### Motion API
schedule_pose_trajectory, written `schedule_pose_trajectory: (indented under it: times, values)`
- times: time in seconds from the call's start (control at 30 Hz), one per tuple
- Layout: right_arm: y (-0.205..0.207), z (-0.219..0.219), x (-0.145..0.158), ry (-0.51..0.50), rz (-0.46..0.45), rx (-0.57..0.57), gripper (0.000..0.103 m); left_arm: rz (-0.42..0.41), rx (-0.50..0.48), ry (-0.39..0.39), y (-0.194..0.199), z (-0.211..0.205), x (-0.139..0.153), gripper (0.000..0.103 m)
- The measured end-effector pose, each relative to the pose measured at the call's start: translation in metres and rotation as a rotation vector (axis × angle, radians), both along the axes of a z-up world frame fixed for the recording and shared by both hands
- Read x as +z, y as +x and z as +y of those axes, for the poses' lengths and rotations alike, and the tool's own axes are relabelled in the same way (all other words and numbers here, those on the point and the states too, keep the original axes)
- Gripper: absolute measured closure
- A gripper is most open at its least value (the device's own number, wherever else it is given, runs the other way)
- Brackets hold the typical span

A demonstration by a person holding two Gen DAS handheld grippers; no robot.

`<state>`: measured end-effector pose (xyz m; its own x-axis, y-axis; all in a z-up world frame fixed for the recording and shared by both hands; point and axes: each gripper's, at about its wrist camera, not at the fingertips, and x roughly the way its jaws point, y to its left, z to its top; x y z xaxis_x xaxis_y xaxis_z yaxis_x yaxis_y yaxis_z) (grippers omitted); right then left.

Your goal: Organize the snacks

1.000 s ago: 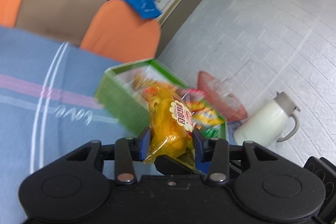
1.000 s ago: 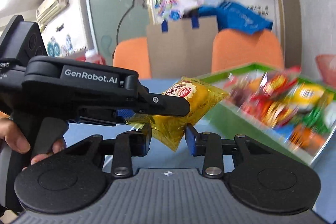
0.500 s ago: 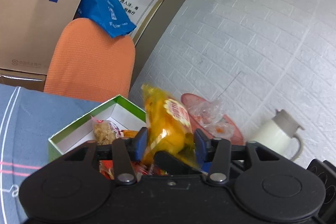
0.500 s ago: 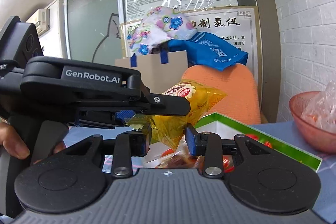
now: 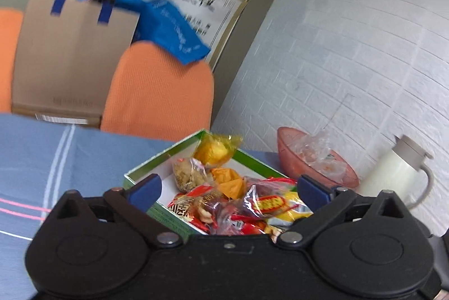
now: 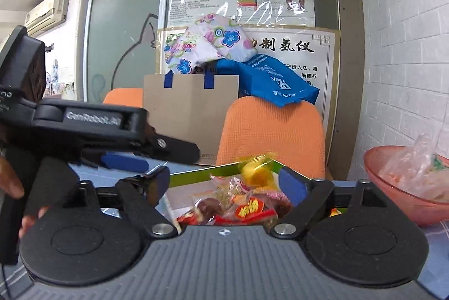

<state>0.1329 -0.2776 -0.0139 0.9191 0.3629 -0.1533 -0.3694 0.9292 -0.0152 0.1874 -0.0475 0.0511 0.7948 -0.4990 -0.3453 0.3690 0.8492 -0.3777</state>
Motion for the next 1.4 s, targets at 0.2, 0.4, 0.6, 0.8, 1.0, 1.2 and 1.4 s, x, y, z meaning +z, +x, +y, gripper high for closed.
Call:
schedule_pose_trajectory:
  times: [0.2,0.4,0.6,0.8,1.0,1.2,1.4]
  values:
    - [-0.058,-0.020,0.006,0.026,0.021,-0.061,0.000,-0.063,-0.006,0.012,-0.063,0.000,0.009,0.000]
    - [-0.097,-0.036,-0.008,0.005,0.081,-0.159,0.000,-0.040,0.060,0.082,-0.120,-0.009,-0.005,0.000]
    - [-0.109,-0.046,-0.032,-0.007,0.163,-0.239,0.000,0.029,0.109,0.162,-0.147,-0.022,-0.035,0.000]
    - [-0.113,-0.049,-0.052,-0.002,0.205,-0.274,0.000,0.079,0.158,0.247,-0.157,-0.034,-0.052,0.000]
    - [-0.116,-0.045,-0.059,-0.009,0.216,-0.285,0.000,0.089,0.183,0.290,-0.162,-0.038,-0.057,0.000]
    - [-0.116,-0.043,-0.059,-0.016,0.210,-0.286,0.000,0.075,0.217,0.332,-0.163,-0.042,-0.057,0.000]
    - [-0.115,-0.041,-0.060,-0.020,0.212,-0.290,0.000,0.052,0.216,0.344,-0.166,-0.043,-0.058,0.000]
